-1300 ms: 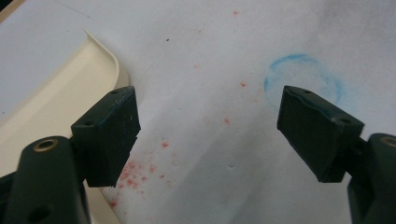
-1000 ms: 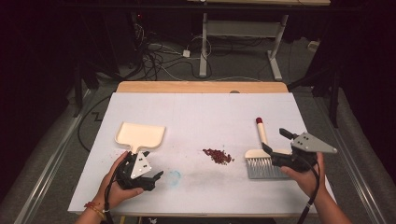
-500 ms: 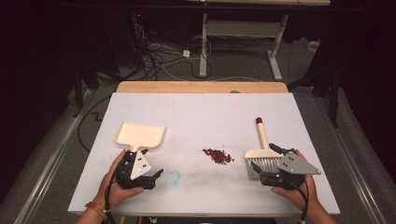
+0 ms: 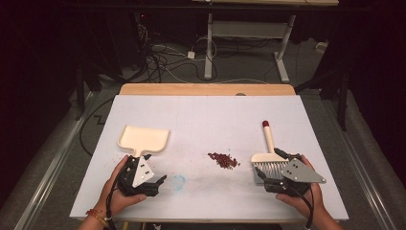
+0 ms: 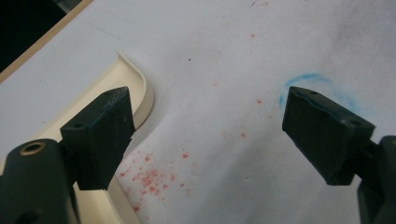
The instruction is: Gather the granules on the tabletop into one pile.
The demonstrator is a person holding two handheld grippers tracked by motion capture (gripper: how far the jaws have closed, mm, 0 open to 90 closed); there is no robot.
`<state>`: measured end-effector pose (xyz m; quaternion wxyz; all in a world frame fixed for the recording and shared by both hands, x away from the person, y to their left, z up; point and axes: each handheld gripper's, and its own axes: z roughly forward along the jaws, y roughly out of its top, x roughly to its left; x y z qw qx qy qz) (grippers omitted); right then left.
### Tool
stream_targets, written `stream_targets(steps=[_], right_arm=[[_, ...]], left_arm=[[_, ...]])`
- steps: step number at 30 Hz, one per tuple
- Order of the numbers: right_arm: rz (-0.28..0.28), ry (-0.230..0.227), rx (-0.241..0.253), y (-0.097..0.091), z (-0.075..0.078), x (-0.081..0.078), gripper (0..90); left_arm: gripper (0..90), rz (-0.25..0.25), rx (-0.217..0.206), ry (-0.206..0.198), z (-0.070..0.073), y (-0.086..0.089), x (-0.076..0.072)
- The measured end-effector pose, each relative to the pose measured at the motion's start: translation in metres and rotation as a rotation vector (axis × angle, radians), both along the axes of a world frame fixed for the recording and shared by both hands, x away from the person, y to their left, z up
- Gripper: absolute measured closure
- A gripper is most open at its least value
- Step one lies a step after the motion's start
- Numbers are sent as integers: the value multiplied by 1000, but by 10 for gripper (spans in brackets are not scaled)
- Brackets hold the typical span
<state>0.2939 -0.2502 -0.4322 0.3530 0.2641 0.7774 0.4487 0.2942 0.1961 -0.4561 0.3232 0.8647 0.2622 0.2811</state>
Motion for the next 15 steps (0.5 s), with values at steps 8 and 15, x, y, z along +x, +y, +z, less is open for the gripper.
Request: stream_targets(steps=[8,15], right_arm=[[-9,2,-9,-4,1,2,180],[13,14,-17,-4,2,2,180]], left_arm=[[163,8,15,5,-1,2,1],[163,6,17,5,-1,3,1]])
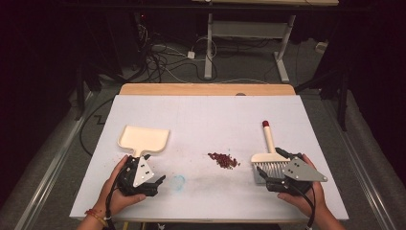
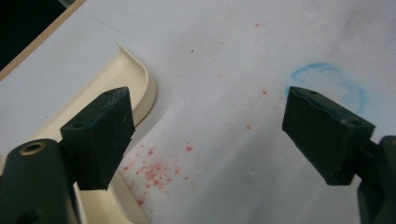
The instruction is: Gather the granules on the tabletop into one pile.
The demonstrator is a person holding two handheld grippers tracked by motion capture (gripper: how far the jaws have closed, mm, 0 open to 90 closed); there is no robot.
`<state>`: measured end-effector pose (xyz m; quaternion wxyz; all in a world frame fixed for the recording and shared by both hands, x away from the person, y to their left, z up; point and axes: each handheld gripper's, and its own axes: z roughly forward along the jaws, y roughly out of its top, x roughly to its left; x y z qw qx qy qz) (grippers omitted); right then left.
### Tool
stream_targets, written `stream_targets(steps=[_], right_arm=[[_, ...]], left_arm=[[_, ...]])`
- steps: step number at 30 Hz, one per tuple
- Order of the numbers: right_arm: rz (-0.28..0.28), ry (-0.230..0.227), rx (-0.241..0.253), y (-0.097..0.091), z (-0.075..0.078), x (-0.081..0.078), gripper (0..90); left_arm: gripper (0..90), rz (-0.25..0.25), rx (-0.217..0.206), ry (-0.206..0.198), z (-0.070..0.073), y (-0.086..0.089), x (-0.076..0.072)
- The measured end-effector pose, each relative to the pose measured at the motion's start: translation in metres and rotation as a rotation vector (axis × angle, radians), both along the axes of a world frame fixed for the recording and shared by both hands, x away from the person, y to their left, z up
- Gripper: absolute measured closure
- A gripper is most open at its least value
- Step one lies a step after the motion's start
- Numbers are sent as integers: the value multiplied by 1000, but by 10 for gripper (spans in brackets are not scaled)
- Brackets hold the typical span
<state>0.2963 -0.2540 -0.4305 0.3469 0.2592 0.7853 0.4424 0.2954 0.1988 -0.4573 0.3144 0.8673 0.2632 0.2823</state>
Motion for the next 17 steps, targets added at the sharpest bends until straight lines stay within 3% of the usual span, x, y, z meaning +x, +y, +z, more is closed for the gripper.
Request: stream_targets(steps=[4,11,17], right_arm=[[21,12,-20,2,-2,1,180],[-10,43,-15,1,-2,5,185],[-17,34,-14,-1,-1,6,185]], left_arm=[[163,3,0,5,0,0,2],[163,2,-22,13,1,-1,4],[163,-1,-41,20,1,0,5]])
